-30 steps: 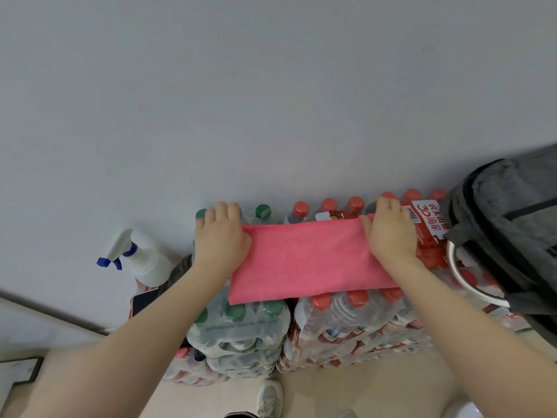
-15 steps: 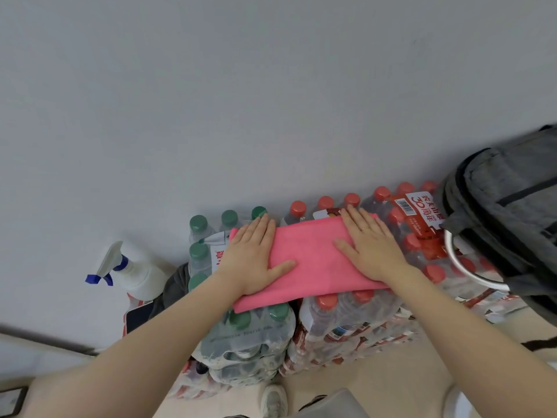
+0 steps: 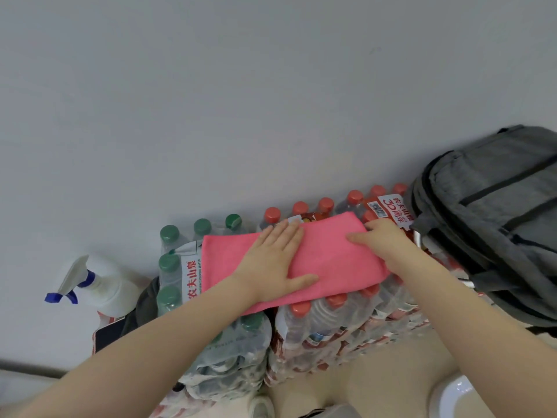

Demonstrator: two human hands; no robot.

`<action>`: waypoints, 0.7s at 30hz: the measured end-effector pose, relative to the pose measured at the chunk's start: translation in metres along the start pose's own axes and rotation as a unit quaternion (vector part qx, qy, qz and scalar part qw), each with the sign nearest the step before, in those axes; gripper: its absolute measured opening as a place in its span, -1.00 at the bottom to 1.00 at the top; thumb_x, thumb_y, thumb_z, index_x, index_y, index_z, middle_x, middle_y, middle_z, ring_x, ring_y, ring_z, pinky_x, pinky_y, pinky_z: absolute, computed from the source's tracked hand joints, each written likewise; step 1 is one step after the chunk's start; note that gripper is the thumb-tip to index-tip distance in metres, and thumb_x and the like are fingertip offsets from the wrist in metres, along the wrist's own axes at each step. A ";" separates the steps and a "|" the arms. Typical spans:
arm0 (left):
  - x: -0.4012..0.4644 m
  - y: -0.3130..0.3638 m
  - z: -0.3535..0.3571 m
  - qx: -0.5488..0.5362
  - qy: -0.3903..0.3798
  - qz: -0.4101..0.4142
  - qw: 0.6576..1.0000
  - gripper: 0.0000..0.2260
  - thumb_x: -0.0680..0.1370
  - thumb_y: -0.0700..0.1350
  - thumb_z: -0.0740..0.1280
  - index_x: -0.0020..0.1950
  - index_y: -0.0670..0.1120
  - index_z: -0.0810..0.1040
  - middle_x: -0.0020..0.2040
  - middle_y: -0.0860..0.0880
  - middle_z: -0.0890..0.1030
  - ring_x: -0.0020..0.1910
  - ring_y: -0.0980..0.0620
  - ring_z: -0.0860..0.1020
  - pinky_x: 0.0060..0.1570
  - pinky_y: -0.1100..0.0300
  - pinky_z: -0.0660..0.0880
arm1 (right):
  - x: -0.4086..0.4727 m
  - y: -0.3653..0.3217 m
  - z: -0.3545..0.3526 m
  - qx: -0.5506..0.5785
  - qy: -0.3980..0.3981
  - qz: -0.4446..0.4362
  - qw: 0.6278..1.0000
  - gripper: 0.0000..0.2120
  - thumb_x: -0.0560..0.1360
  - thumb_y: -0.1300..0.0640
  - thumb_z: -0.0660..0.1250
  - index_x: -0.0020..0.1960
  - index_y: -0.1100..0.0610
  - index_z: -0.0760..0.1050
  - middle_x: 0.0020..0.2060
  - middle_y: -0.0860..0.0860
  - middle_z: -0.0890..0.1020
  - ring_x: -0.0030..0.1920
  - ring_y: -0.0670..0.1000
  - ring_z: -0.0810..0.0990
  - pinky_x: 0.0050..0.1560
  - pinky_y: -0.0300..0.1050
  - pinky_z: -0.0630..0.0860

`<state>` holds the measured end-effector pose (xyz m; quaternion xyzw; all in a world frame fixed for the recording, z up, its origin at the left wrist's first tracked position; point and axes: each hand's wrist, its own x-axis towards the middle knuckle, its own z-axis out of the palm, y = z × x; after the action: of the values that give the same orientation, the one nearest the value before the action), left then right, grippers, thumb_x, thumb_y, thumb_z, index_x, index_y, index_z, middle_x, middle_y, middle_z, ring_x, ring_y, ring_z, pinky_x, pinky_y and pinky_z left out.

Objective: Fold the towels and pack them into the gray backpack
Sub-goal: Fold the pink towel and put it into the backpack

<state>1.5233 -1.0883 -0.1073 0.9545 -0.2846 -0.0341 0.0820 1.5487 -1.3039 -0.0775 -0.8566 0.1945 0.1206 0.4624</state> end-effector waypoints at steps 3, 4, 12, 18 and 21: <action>0.017 0.024 0.011 -0.004 -0.023 0.024 0.999 -0.07 0.27 0.44 -0.26 0.52 -0.07 -0.16 0.54 -0.04 -0.15 0.52 0.02 -0.15 0.48 0.09 -0.23 | -0.002 -0.005 -0.017 0.085 -0.061 0.007 0.994 -0.84 0.46 0.24 0.37 -0.01 0.31 0.52 -0.06 0.22 0.60 -0.25 0.07 0.56 -0.26 -0.12 0.48; 0.023 0.031 0.014 -0.008 -0.027 0.021 0.999 -0.06 0.27 0.45 -0.25 0.52 -0.07 -0.16 0.54 -0.04 -0.15 0.52 0.02 -0.14 0.48 0.08 -0.22 | 0.000 -0.005 -0.022 0.075 -0.070 -0.007 0.995 -0.83 0.48 0.22 0.35 0.03 0.29 0.52 -0.03 0.21 0.61 -0.21 0.08 0.57 -0.22 -0.11 0.50; 0.080 0.077 0.023 0.005 -0.024 -0.035 0.999 -0.01 0.22 0.43 -0.29 0.52 -0.11 -0.12 0.55 -0.07 -0.08 0.52 -0.03 -0.08 0.45 0.08 -0.20 | 0.021 -0.007 -0.064 -0.303 0.028 -0.183 0.935 -0.74 0.57 0.08 0.17 0.14 0.24 0.43 0.12 0.24 0.54 0.14 0.22 0.50 0.05 -0.03 0.38; 0.077 0.054 0.004 -0.061 -0.033 -0.020 0.997 -0.15 0.38 0.37 0.01 0.51 -0.14 0.03 0.53 -0.14 0.06 0.51 -0.05 0.03 0.49 0.08 -0.04 | 0.005 -0.026 -0.028 -0.299 -0.038 -0.288 0.909 -0.82 0.50 0.13 0.21 0.01 0.20 0.50 -0.01 0.18 0.62 0.04 0.19 0.56 -0.11 -0.11 0.35; 0.056 0.019 -0.006 -0.076 0.031 -0.116 0.990 -0.37 0.54 0.16 0.08 0.50 -0.18 0.07 0.51 -0.16 0.13 0.48 -0.09 0.13 0.45 0.05 0.08 | 0.008 -0.033 -0.003 -0.302 -0.046 -0.301 0.903 -0.83 0.49 0.14 0.21 -0.06 0.24 0.48 -0.06 0.22 0.61 -0.02 0.20 0.57 -0.16 -0.11 0.35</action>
<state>1.5610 -1.1340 -0.0991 0.9726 -0.1659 -0.0357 0.1587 1.5702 -1.2921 -0.0546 -0.9666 -0.1393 0.0680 0.2042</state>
